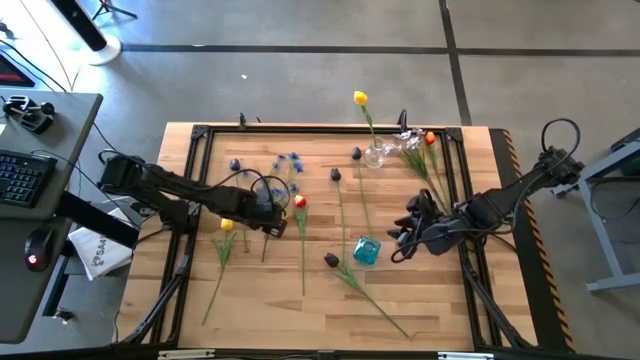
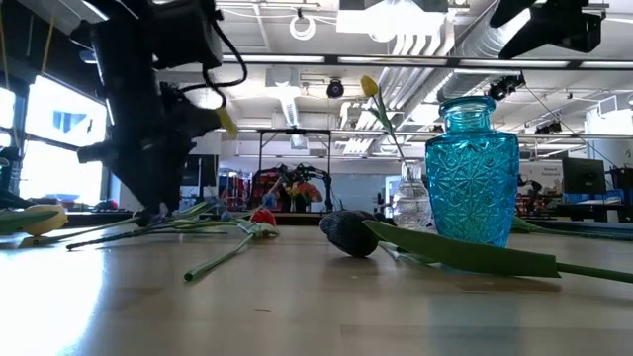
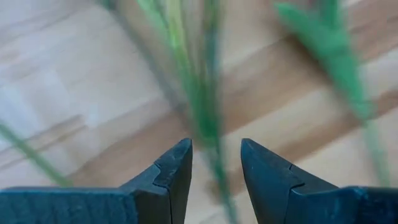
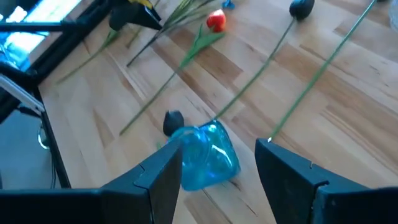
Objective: Sort flowers into vase by color
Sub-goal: Put the blue flowers into the blue vase
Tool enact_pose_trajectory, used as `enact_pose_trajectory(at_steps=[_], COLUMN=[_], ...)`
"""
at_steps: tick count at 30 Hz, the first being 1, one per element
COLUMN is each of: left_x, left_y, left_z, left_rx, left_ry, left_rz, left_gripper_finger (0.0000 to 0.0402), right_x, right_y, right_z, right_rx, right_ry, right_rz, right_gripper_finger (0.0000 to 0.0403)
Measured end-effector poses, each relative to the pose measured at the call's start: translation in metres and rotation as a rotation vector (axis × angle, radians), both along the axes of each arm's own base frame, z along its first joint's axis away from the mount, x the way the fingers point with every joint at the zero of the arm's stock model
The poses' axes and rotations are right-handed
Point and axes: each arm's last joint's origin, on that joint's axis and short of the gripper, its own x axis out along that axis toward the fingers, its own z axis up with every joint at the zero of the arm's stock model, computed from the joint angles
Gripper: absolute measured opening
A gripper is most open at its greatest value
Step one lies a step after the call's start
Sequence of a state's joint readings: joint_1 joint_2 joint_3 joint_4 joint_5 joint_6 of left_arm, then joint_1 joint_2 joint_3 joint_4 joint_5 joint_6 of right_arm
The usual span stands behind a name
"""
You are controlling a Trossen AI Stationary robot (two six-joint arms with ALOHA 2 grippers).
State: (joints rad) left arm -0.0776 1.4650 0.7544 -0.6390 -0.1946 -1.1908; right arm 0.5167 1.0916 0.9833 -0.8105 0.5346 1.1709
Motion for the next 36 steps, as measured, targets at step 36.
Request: enact_pose_trajectory(at_steps=[36], left_x=[0.006], left_y=[-0.001], left_z=[0.089], left_rx=[0.236], left_ry=[-0.381], left_rz=[-0.166], left_gripper_finger=[0.0001], right_x=[0.019], right_y=[0.002], right_z=[0.017], right_rx=[0.022], right_ry=[-0.193], right_rz=[0.12], right_gripper_finger=[0.0197])
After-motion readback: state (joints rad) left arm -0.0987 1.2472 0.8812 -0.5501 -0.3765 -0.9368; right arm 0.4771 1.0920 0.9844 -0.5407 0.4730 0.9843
